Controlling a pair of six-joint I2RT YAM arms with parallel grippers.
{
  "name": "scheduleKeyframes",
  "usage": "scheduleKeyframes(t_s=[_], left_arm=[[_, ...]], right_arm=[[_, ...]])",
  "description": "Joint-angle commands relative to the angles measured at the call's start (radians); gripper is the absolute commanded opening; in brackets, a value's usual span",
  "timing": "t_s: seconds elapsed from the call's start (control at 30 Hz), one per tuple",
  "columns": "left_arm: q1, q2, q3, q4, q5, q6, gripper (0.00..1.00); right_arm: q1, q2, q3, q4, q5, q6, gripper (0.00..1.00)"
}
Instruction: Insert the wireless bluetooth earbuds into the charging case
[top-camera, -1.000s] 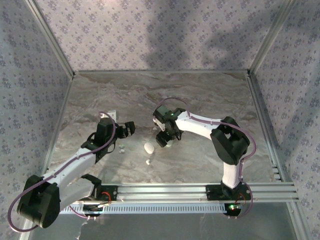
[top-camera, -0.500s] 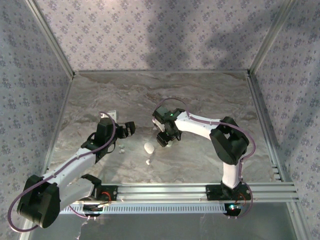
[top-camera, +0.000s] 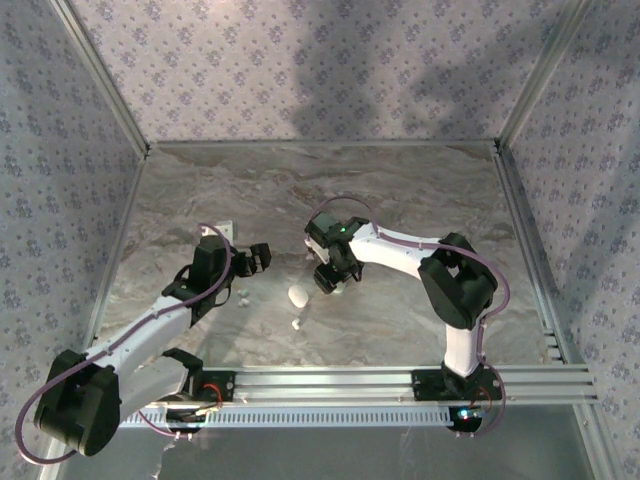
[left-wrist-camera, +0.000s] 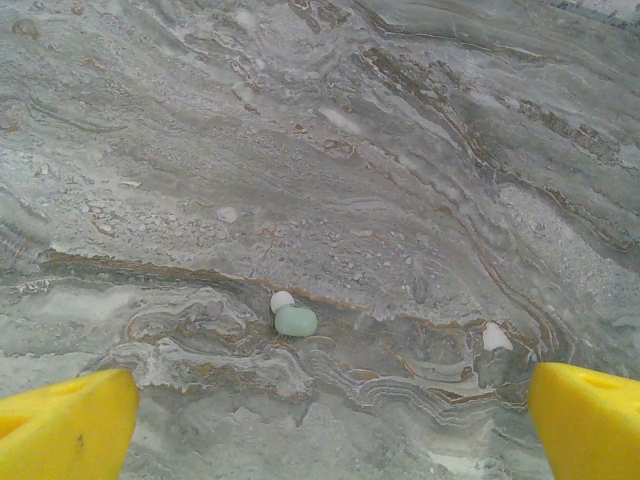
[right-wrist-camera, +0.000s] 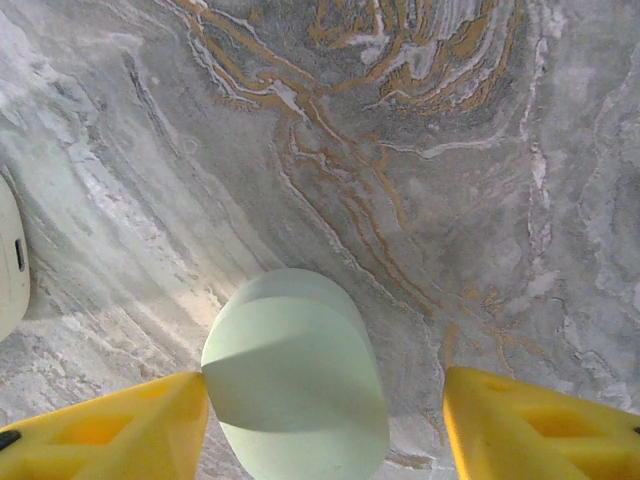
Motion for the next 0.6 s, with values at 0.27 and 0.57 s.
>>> scheduleKeyframes(t_s=[0.27, 0.57], left_arm=[[0.002, -0.019, 0.027, 0.016, 0.017, 0.001, 1.0], [0.0, -0.019, 0.027, 0.017, 0.017, 0.001, 1.0]], right_arm=[[-0.008, 0.029, -0.013, -0.014, -0.022, -0.002, 0.59], [-0.009, 0.029, -0.013, -0.014, -0.029, 0.001, 0.49]])
